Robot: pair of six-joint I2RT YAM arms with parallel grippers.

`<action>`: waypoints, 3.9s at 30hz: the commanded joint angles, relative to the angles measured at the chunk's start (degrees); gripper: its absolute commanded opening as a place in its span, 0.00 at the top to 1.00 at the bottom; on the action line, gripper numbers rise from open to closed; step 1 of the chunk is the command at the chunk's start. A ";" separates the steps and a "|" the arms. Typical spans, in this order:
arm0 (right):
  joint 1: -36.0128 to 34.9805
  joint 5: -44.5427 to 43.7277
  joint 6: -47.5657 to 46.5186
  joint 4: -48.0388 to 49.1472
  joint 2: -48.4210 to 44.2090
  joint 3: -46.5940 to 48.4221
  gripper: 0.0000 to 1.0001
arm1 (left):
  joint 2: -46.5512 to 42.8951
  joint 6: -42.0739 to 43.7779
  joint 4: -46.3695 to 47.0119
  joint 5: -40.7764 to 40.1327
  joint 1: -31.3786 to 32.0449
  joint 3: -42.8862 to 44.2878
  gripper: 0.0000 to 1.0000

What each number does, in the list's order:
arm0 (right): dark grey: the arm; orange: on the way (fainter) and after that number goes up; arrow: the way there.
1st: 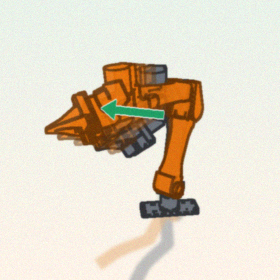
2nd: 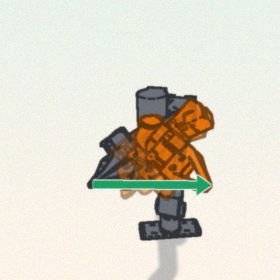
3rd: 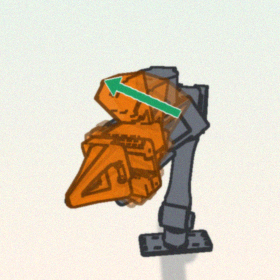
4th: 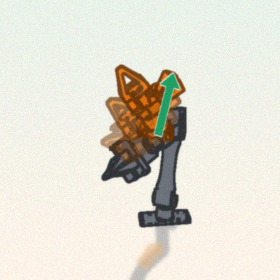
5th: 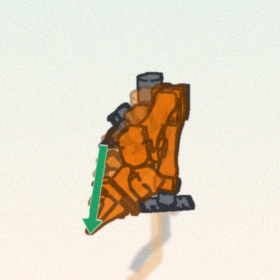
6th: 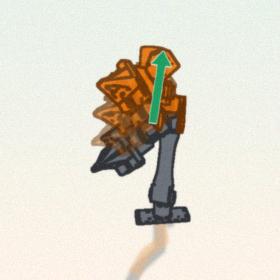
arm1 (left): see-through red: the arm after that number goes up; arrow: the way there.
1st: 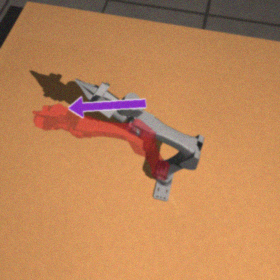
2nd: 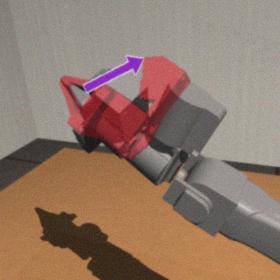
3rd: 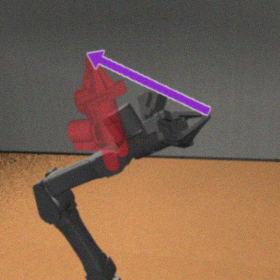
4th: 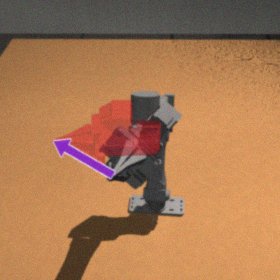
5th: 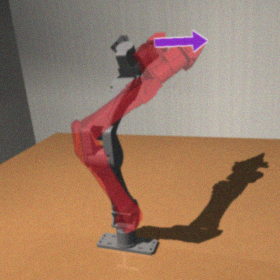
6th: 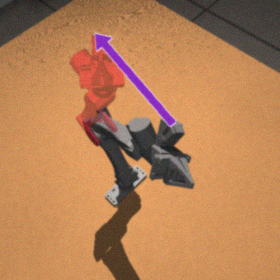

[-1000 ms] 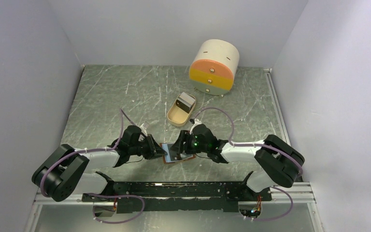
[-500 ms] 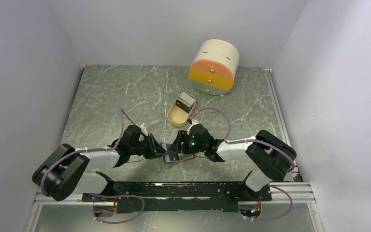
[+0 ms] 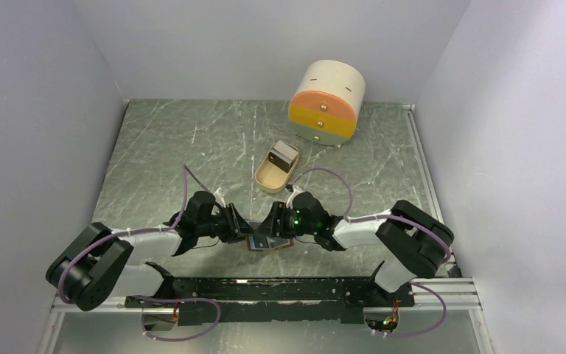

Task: Put the credit cards into the card holder
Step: Insert the credit card into the card holder.

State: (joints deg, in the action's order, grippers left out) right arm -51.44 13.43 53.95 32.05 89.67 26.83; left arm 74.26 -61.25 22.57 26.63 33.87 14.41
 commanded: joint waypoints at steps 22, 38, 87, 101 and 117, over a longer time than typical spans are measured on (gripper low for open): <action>4.07 2.09 -6.80 -1.47 3.72 -1.52 0.72 | -6.38 2.90 -1.43 1.19 0.34 2.92 0.81; 4.07 3.20 -5.81 1.24 4.96 -2.79 0.72 | -8.65 2.50 4.03 1.98 0.40 1.10 0.76; 4.02 2.71 -5.88 1.18 3.82 -3.10 0.72 | -9.65 2.62 4.93 1.43 0.56 0.43 0.64; 3.98 2.84 -5.70 1.65 3.75 -3.27 0.72 | -6.84 5.01 -1.88 -1.23 0.93 3.76 0.65; 3.66 1.98 -6.18 0.52 2.43 -3.24 0.73 | -7.44 9.01 -12.36 -5.28 1.95 8.31 0.57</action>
State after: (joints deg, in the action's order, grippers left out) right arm -47.40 17.28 49.23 36.34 93.43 24.73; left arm 66.98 -53.98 12.43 22.74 35.11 20.49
